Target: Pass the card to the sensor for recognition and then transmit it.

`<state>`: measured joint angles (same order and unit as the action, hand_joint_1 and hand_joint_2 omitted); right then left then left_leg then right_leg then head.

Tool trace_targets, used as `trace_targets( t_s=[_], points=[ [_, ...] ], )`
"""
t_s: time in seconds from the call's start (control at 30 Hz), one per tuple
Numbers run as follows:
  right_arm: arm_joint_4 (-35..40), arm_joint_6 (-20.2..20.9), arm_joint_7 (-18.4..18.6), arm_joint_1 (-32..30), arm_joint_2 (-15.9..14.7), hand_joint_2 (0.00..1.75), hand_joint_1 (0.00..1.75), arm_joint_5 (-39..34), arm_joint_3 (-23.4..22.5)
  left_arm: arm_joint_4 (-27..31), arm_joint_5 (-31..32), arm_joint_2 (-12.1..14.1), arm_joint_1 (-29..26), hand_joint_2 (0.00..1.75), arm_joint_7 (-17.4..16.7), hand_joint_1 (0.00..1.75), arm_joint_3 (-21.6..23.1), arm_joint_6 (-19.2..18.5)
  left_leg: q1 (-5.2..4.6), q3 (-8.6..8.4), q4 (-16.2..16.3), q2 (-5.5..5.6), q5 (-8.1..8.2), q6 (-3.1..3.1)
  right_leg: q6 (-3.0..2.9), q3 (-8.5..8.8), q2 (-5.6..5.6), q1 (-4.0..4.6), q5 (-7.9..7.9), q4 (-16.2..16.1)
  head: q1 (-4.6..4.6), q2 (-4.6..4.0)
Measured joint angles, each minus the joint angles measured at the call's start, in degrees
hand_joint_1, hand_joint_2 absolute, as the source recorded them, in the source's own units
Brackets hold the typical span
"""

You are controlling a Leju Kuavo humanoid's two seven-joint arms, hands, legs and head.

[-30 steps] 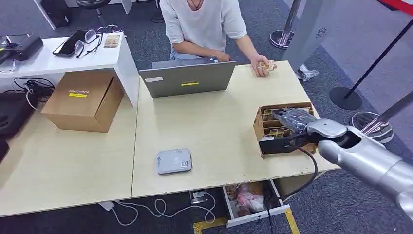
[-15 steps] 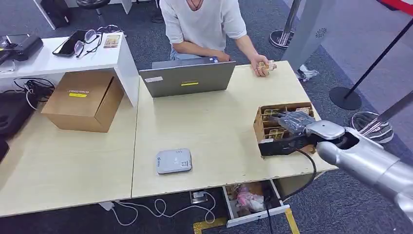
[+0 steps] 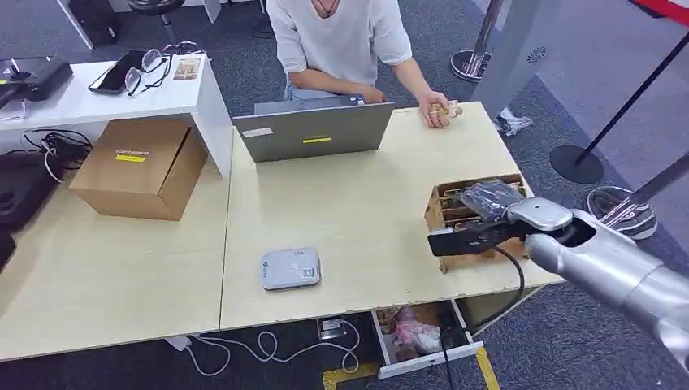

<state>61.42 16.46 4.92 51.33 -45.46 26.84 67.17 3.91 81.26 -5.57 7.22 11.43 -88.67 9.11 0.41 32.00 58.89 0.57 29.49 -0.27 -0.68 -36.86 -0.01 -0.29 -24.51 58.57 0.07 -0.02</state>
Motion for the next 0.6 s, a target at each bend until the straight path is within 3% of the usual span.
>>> trace_targets(
  t_s=[0.23, 0.4, 0.6],
  points=[
    [-0.1, 0.0, 0.3, 0.0, 0.0, 1.75, 1.19, -0.4, 0.0, 0.0, -0.2, 0.0, 0.0, 0.00, 0.0, 0.00, 0.0, -0.2, -0.01, 0.00, 0.0, 0.00, 0.00, 0.00, 0.00, 0.00, 0.00, 0.00, 0.00, 0.0, 0.00, 0.00],
    [-0.1, 0.1, 0.3, -0.3, 0.0, 1.75, 1.08, -0.5, 0.3, 0.0, -0.3, 0.0, 0.0, 0.00, 0.0, 0.00, 0.0, -0.2, -0.02, -0.03, 0.0, -0.02, 0.00, 0.01, 0.00, 0.01, 0.04, -0.02, 0.00, 0.0, 0.00, 0.00],
    [-0.1, -0.1, 0.4, -0.3, 0.0, 1.75, 1.13, -0.6, 0.7, 0.0, -0.4, 0.0, 0.0, 0.00, 0.1, 0.00, 0.0, -0.2, -0.02, -0.04, 0.0, -0.02, 0.00, 0.00, 0.00, 0.01, 0.03, -0.02, 0.00, 0.0, -0.02, 0.00]
  ],
)
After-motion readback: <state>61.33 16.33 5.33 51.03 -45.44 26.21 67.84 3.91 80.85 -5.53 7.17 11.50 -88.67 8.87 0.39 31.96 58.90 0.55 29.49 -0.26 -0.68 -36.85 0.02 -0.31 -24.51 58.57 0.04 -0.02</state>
